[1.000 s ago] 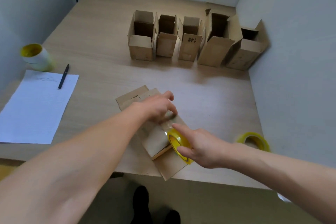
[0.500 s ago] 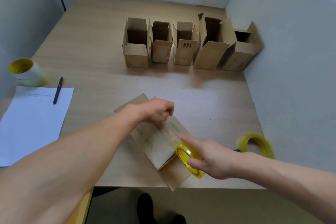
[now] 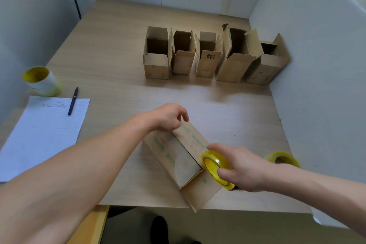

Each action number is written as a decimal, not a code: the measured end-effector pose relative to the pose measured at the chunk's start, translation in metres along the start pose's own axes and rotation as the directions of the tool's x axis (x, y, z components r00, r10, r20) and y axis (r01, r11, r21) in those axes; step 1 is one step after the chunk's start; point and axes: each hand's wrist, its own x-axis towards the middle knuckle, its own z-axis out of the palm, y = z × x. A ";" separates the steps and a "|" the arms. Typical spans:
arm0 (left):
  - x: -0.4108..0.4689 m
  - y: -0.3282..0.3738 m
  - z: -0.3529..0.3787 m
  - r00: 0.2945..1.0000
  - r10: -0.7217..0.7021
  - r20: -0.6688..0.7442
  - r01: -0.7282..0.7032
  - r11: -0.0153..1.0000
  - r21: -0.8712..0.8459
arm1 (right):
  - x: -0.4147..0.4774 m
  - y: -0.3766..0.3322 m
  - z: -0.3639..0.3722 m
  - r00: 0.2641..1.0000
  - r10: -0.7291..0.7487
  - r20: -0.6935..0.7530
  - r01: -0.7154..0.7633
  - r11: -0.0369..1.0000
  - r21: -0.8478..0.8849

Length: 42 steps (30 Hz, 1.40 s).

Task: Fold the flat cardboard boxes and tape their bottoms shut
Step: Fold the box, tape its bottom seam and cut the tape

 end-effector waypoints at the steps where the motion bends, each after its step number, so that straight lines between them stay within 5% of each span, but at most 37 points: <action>1: -0.001 -0.002 0.001 0.997 0.008 -0.075 -0.009 1.000 -0.013 | 0.000 -0.001 -0.001 1.000 0.000 -0.027 0.001 1.000 0.025; 9: -0.007 -0.034 0.002 0.914 -0.094 -0.396 0.037 0.988 -0.148 | 0.012 -0.020 0.002 0.970 -0.114 -0.215 0.132 0.989 0.072; 20: -0.014 -0.064 -0.017 0.900 -0.228 -0.372 0.144 0.960 -0.241 | 0.041 -0.039 0.014 0.972 -0.145 -0.184 0.156 0.987 0.047; 28: -0.006 -0.081 -0.017 0.889 -0.364 -0.279 0.248 0.893 -0.376 | 0.058 -0.044 0.019 0.982 -0.151 -0.110 0.148 0.988 -0.036; 38: 0.007 -0.103 -0.028 0.919 -0.381 0.104 0.383 0.798 -0.465 | 0.063 -0.038 0.015 0.981 -0.191 -0.042 0.190 0.981 -0.028; 42: 0.013 -0.105 -0.043 0.917 -0.378 0.126 0.390 0.788 -0.477 | 0.066 -0.037 0.011 0.982 -0.187 -0.010 0.187 0.982 -0.032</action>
